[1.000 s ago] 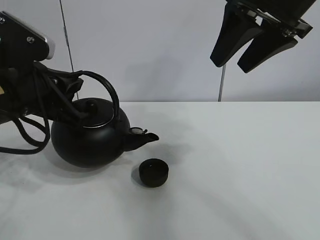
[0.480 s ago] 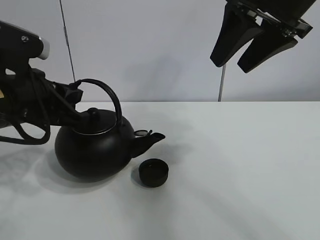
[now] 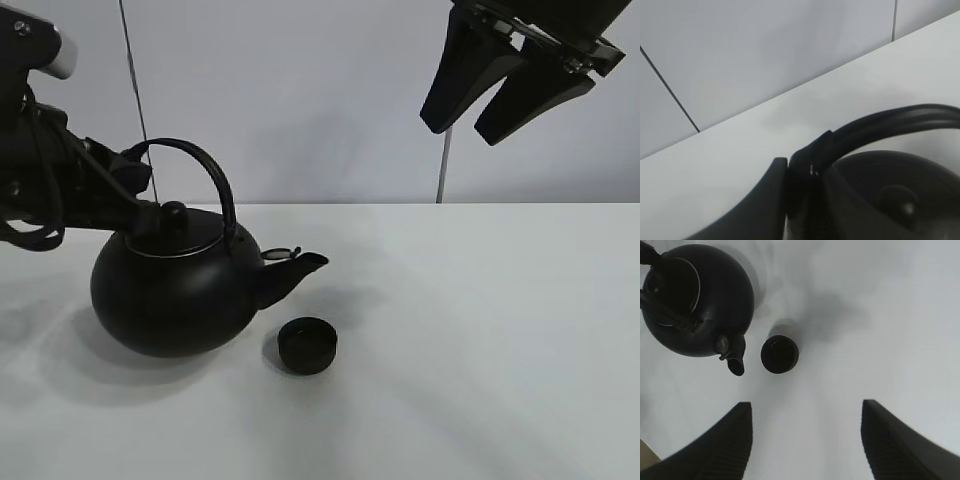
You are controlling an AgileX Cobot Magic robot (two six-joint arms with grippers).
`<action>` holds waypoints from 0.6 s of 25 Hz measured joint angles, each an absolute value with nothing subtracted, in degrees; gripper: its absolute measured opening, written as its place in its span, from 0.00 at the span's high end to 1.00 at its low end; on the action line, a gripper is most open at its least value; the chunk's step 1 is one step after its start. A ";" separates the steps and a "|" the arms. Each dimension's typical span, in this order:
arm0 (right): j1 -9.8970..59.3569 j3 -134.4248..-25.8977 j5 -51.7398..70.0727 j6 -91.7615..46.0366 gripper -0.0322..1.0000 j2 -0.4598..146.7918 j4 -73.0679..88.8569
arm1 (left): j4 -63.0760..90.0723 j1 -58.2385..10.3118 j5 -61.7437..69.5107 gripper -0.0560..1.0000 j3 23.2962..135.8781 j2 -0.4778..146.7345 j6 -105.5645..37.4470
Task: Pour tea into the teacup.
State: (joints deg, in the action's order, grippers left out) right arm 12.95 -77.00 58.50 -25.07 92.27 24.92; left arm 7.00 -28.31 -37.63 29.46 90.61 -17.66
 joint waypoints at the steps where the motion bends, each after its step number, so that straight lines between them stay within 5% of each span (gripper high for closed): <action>1: 12.95 -77.00 58.50 -25.07 0.55 92.27 24.92 | 7.00 -28.31 -37.08 0.83 29.37 90.55 -17.60; 15: 12.95 -77.00 58.50 -25.07 0.55 92.27 24.92 | 10.97 -28.31 -48.54 0.83 18.64 90.46 -18.80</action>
State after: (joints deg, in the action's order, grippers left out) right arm 12.95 -77.00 58.50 -25.07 92.27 24.92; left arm 10.97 -28.31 -48.54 18.64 90.46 -18.80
